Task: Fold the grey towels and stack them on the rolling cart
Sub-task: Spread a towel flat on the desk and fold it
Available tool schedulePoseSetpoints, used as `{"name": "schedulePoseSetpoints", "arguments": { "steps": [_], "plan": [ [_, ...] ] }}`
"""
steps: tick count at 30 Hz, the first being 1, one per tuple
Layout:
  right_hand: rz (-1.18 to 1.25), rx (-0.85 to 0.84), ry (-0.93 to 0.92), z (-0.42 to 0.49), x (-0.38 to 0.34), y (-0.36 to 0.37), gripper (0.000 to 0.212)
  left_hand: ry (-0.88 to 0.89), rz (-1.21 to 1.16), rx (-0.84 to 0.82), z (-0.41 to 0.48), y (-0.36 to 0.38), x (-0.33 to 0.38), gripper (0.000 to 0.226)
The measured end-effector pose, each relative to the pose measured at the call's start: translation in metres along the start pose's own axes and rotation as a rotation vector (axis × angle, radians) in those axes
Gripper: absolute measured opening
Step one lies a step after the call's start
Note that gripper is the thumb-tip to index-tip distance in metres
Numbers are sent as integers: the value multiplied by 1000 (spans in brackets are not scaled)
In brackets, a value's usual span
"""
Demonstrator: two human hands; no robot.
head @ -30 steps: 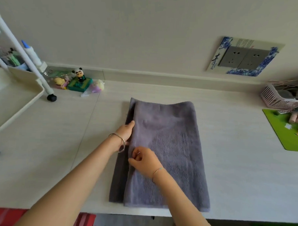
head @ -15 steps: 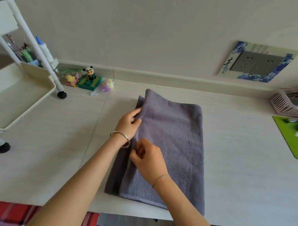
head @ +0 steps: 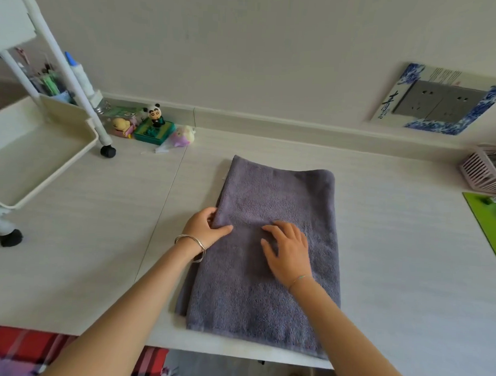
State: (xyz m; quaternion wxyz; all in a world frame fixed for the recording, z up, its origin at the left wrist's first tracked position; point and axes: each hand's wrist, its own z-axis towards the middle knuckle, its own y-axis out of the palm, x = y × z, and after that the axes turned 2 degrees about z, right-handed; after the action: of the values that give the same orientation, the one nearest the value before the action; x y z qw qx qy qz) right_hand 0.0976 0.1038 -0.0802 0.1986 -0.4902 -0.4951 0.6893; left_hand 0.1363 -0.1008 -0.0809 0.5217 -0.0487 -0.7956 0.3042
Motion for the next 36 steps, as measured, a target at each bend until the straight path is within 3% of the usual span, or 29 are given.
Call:
{"name": "schedulePoseSetpoints", "arguments": {
  "steps": [2, 4, 7, 14, 16, 19, 22, 25, 29, 31, 33, 36],
  "plan": [
    [-135, -71, -12, 3, 13, -5, 58, 64, 148, -159, 0, -3, 5, 82],
    [-255, -61, -60, 4, 23, -8, 55, 134, 303, -280, 0, -1, 11, 103],
    [-326, -40, -34, 7, 30, -13, 52, 159, 317, -200, 5, 6, 15, 113],
    [-365, -172, 188, -1, 29, -38, 56, 216, 645, 80, 7, 22, 26, 68],
    [-406, -225, 165, -11, 22, -43, 53, 240, 677, 88, 9, 25, 27, 61],
    [-338, -247, 130, -23, 28, -51, 31, 314, 669, 23, 14, 28, 27, 53],
    [-174, -114, 66, -14, 52, -61, 18, 356, 694, -16, 19, 25, 32, 50],
    [-134, -34, 41, 13, 81, -69, 42, 293, 764, 29, 23, 16, 34, 51],
    [-213, -137, 93, 46, 109, -76, 43, 205, 762, 23, 28, 4, 33, 42],
    [-227, -113, 15, 52, 116, -80, 30, 247, 738, -23, 30, 0, 37, 30],
    [-227, 19, -134, 53, 127, -85, 16, 329, 669, -53, 30, -3, 45, 21],
    [-274, 116, -292, 49, 142, -92, 13, 367, 633, -135, 28, -6, 55, 17]
  ]
}}
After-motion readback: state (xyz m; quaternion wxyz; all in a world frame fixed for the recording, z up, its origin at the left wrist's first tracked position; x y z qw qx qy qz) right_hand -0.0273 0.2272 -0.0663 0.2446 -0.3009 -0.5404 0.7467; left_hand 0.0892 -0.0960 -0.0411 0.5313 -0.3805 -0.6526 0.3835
